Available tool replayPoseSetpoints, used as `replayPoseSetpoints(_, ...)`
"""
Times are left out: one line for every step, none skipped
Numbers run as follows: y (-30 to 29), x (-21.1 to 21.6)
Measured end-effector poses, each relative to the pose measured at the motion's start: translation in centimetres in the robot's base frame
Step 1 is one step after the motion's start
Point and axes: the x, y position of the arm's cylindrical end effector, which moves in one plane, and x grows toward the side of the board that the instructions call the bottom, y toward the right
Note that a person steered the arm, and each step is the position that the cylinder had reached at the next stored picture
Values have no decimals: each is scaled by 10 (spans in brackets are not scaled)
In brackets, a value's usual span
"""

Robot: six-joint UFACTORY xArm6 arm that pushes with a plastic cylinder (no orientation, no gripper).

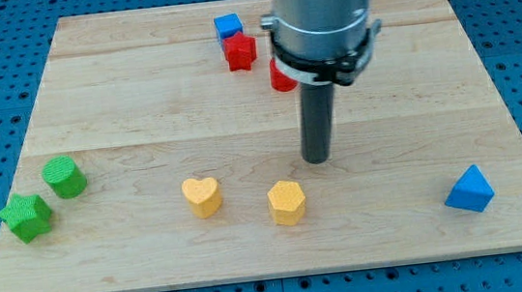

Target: Push the yellow heart into the yellow hexagon

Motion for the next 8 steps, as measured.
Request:
replayPoseSetpoints(40, 35)
replayPoseSetpoints(41, 88)
replayPoseSetpoints(-37, 111)
replayPoseSetpoints(-178, 91)
replayPoseSetpoints(-189, 21)
replayPoseSetpoints(-185, 53)
replayPoseSetpoints(-163, 63)
replayPoseSetpoints(-199, 50)
